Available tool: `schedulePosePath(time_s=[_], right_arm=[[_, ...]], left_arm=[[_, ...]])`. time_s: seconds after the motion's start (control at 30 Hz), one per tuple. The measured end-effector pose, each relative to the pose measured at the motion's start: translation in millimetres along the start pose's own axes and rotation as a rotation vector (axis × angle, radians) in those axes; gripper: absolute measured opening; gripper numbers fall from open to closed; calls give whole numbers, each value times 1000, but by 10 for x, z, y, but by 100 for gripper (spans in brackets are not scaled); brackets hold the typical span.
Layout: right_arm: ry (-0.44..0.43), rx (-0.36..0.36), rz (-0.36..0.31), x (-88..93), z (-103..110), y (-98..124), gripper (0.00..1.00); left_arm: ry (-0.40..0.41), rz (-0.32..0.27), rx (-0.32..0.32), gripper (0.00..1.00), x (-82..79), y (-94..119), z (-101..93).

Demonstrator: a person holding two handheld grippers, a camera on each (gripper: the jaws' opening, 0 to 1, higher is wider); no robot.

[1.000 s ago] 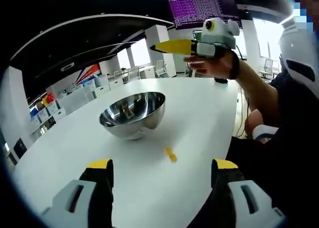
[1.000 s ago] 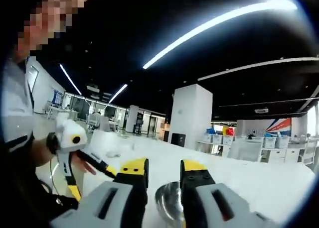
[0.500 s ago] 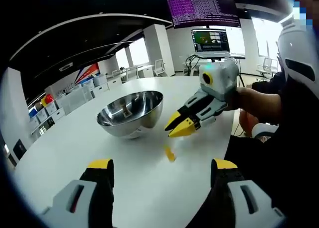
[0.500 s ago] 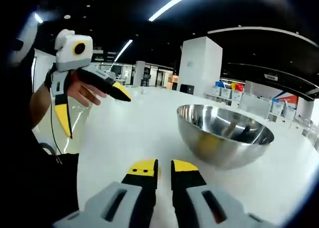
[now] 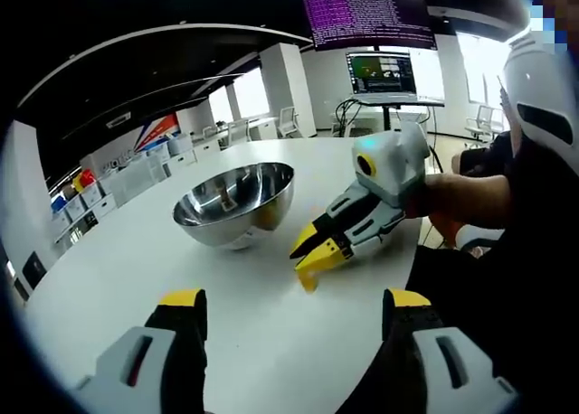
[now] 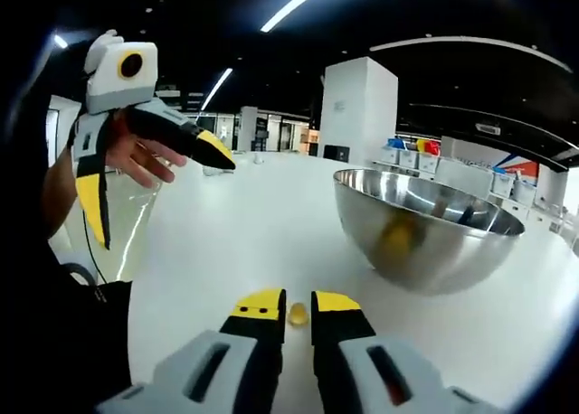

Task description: Pick up the QQ candy scattered on the table and place it into the stainless steel bowl on the table

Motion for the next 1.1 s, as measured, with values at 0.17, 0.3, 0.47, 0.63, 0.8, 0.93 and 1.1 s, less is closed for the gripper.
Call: schedulePosePath(time_s=[0.17, 0.3, 0.47, 0.63, 0.8, 0.93, 1.1], right_arm=[[-36, 20, 15, 5, -42, -14, 11], [-67, 0, 28, 26, 6, -19, 10], [-138, -1, 58, 54, -12, -30, 10], [-174, -6, 68, 77, -28, -30, 10], [-179, 4, 71, 101, -71, -15, 10], [-174, 5, 78, 104, -72, -3, 8], [-178, 20, 80, 112, -83, -3, 5]], left_arm=[[1, -3, -1, 79, 2, 3, 11], [2, -3, -1, 79, 8, -3, 14], [3, -6, -1, 79, 4, -4, 13], [0, -5, -2, 79, -1, 4, 6], [-4, -4, -8, 79, -11, 21, 0], [-6, -1, -9, 79, -12, 26, -7], [-9, -4, -7, 79, -31, 20, -16]])
Point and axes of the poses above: the point that each gripper's makers call its tool centre point, and the gripper's own axes: y roughly backward along the fingers, z roughly to its left, x roughly out of its underside, the point moved 2 cm from there along y, roughly backward along the fingers, and after that the axes turned 14 degrees about x, right-handed, at the moved point
